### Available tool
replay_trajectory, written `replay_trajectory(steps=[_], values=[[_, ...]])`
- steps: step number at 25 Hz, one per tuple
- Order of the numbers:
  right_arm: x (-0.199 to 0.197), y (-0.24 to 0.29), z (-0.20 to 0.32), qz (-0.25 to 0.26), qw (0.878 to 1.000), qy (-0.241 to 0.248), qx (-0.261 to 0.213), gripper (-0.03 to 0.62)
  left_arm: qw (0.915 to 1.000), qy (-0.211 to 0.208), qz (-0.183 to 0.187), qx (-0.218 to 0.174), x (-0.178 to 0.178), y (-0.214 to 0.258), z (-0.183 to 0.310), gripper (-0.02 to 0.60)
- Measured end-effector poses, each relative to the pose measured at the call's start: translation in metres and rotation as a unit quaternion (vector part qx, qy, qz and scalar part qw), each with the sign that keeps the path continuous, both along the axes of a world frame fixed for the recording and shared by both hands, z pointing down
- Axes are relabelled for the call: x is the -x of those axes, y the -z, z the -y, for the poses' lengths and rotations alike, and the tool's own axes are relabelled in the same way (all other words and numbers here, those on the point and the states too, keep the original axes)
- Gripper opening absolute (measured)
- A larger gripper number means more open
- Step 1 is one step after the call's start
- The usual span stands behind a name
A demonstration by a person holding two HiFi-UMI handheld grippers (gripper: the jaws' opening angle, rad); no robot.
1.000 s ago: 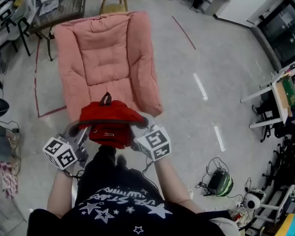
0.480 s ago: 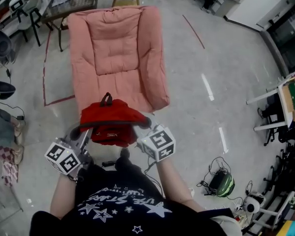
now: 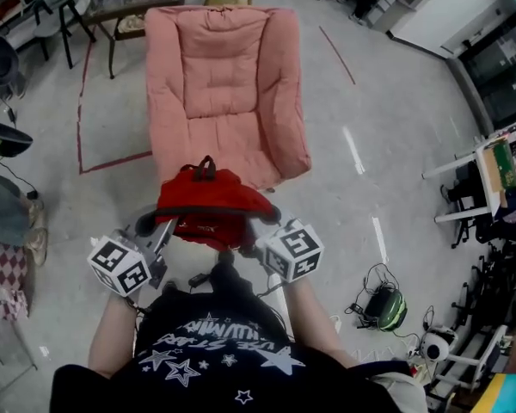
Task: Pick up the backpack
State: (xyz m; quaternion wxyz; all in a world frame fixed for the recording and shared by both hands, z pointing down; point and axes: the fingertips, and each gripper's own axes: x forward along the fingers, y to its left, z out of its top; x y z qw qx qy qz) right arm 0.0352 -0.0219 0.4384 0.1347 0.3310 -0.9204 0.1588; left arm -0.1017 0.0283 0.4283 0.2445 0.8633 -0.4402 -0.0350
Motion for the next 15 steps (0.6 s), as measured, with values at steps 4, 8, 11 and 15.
replay_trajectory(steps=[4, 8, 11, 15], values=[[0.018, 0.012, -0.037, 0.008, 0.999, -0.037, -0.003, 0.009, 0.9991, -0.032, 0.001, -0.027, 0.019, 0.015, -0.027, 0.011], [0.029, 0.033, -0.084, 0.009, 0.997, -0.074, -0.017, 0.009, 0.9958, -0.074, -0.004, -0.055, 0.031, 0.037, -0.063, 0.011], [0.04, 0.034, -0.12, 0.016, 0.995, -0.097, -0.021, 0.009, 0.9934, -0.094, -0.006, -0.066, 0.045, 0.044, -0.09, 0.011], [0.057, 0.042, -0.161, 0.012, 0.992, -0.123, -0.026, 0.009, 0.9904, -0.117, -0.008, -0.074, 0.061, 0.048, -0.126, 0.011]])
